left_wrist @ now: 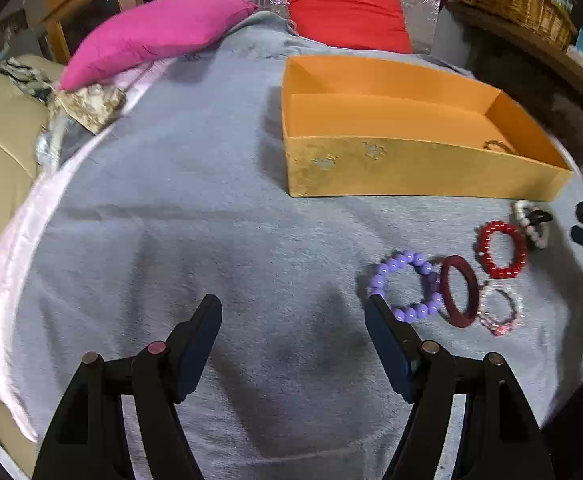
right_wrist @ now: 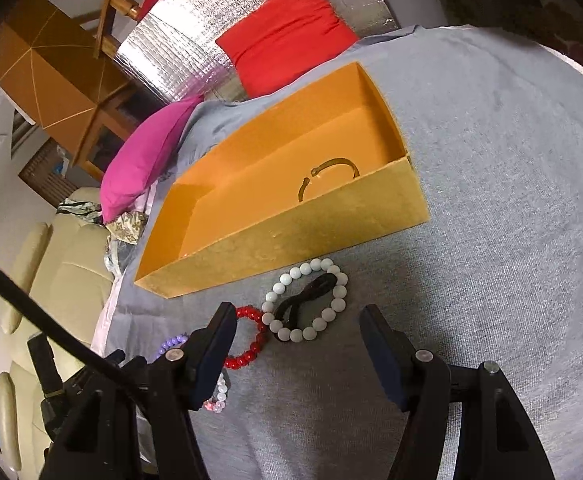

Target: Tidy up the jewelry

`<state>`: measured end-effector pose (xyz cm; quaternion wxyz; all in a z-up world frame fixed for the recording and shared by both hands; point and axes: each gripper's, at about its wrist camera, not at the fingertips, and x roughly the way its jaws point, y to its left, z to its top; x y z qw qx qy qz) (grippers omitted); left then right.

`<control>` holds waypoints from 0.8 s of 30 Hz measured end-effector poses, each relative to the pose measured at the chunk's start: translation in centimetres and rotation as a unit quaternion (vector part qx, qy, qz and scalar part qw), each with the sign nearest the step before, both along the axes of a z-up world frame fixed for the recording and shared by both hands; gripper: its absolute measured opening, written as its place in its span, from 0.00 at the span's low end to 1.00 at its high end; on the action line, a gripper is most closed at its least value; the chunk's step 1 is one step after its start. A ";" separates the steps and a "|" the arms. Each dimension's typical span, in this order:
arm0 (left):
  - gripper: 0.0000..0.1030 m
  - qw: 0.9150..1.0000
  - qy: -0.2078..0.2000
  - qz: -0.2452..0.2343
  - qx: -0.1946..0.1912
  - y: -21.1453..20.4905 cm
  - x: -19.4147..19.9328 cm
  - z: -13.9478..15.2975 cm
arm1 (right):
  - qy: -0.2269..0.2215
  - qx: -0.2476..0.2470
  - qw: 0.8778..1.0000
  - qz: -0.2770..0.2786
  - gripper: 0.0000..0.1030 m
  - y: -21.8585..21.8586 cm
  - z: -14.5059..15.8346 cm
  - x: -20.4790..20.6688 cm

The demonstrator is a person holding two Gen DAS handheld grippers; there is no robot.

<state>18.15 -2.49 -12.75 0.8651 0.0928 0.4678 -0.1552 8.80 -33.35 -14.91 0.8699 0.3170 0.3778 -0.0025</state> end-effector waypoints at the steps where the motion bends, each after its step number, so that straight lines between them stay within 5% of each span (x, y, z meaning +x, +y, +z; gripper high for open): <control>1: 0.72 1.000 0.003 -0.005 -0.006 0.0 0.0 -0.1 | 0.000 0.000 1.000 0.001 0.67 0.0 0.0 0.0; 8: 0.55 0.999 0.008 -0.053 -0.003 -0.9 -0.6 -0.3 | -0.001 0.000 1.000 0.000 0.67 -0.1 0.1 -0.2; 17: 0.54 1.000 0.007 0.002 -0.023 4.1 0.3 0.1 | -0.003 0.003 1.000 -0.005 0.67 -1.0 0.2 -1.0; 24: 0.55 0.999 0.014 -0.041 -0.031 0.1 0.1 0.0 | -0.001 0.004 1.000 -0.001 0.67 -0.8 0.1 -0.8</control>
